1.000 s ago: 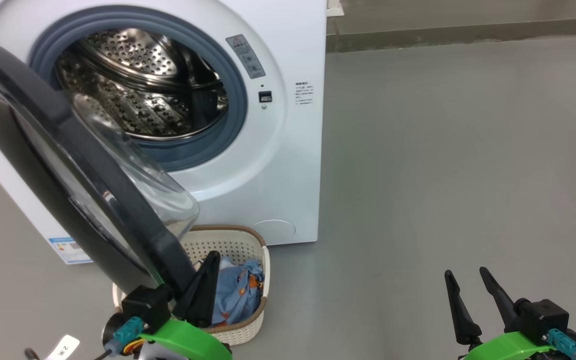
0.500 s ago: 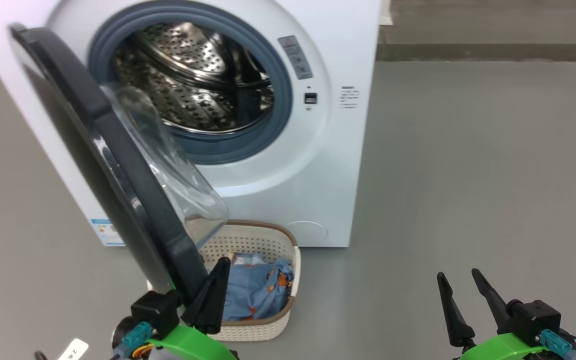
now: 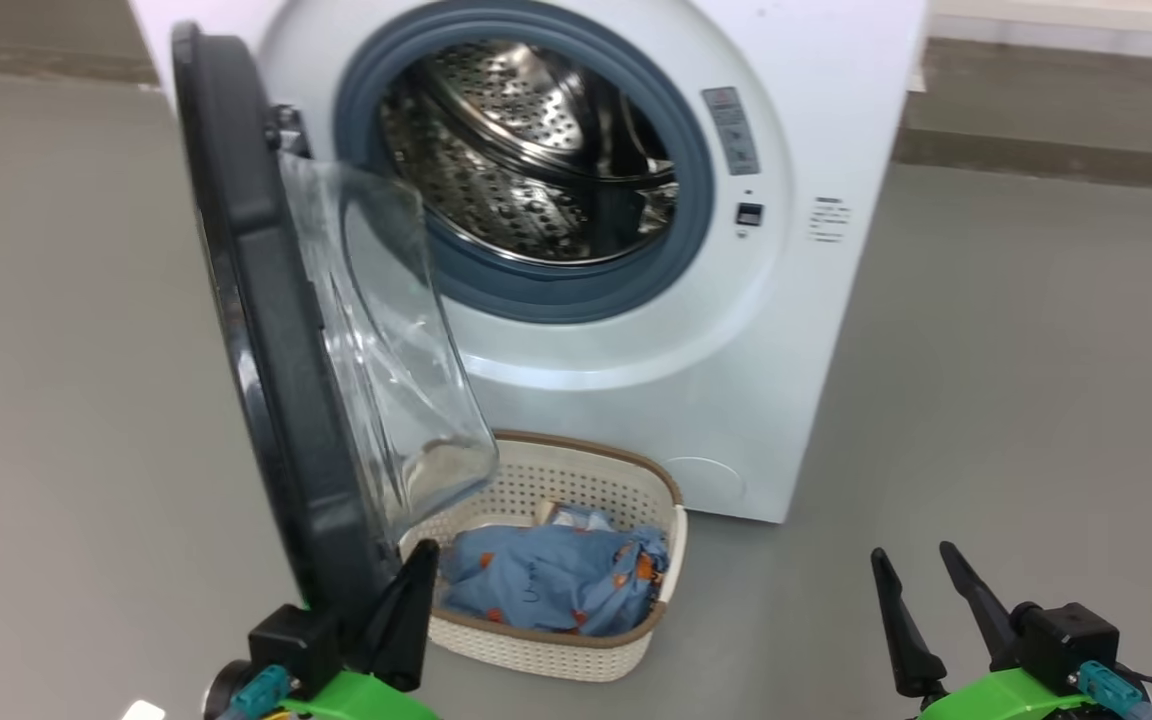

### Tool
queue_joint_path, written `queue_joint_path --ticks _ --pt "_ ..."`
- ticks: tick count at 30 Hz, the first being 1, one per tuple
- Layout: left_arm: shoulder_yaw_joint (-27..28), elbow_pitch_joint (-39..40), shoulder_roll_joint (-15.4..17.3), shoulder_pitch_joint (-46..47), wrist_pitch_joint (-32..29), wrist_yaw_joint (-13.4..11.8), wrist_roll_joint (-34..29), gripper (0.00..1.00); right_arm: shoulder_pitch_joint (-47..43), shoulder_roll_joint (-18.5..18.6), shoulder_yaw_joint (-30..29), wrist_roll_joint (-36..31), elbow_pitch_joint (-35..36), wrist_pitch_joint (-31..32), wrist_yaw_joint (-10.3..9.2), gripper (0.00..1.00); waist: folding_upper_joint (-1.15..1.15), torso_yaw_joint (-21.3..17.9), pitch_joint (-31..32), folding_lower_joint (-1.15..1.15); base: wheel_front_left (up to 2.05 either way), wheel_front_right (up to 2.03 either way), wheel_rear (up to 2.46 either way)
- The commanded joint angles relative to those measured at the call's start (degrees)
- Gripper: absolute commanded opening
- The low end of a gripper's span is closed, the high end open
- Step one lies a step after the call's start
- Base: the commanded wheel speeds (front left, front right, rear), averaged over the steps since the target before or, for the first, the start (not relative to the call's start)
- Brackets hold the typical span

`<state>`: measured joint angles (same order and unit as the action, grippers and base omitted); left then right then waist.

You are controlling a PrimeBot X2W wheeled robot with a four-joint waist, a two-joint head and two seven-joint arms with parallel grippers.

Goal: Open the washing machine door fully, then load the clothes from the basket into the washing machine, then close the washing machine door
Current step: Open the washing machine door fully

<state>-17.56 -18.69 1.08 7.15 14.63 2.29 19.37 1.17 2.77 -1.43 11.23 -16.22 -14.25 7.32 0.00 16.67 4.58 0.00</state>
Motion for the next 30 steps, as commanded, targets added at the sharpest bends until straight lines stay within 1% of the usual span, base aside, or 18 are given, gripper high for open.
queue_joint_path --ticks 1,3,6,13,23,30 --pt "3.5 0.4 1.8 1.4 0.4 -0.6 -0.2 0.00 1.2 0.1 1.9 0.6 1.1 -0.7 0.17 1.00 0.00 2.7 0.5 0.00 0.00 0.00 0.00" --pt "4.6 0.1 1.8 1.1 0.4 -0.6 -0.6 0.00 1.0 0.1 2.3 1.1 0.9 -0.7 0.17 1.00 0.00 4.2 0.7 0.00 0.00 0.00 0.00" --pt "6.0 0.0 2.3 0.8 0.4 -0.4 -1.1 0.00 0.9 0.1 2.6 1.4 0.7 -0.7 0.17 1.00 0.00 5.5 0.7 0.00 0.00 0.00 0.00" --pt "9.8 0.3 3.3 0.3 0.4 -0.3 -1.5 0.00 0.9 0.1 3.3 1.6 0.6 -0.7 0.17 1.00 0.00 7.3 0.3 0.00 0.00 0.00 0.00" --pt "15.9 0.4 5.8 0.1 0.4 -0.3 -1.7 0.00 0.9 0.1 4.2 1.1 0.5 -0.7 0.17 1.00 0.00 8.1 -0.2 0.00 0.00 0.00 0.00" --pt "21.2 0.4 6.9 0.8 0.4 -0.1 -1.0 0.00 1.2 0.1 4.8 -0.1 0.4 -0.7 0.17 1.00 0.00 7.8 -2.2 0.00 0.00 0.00 0.00"
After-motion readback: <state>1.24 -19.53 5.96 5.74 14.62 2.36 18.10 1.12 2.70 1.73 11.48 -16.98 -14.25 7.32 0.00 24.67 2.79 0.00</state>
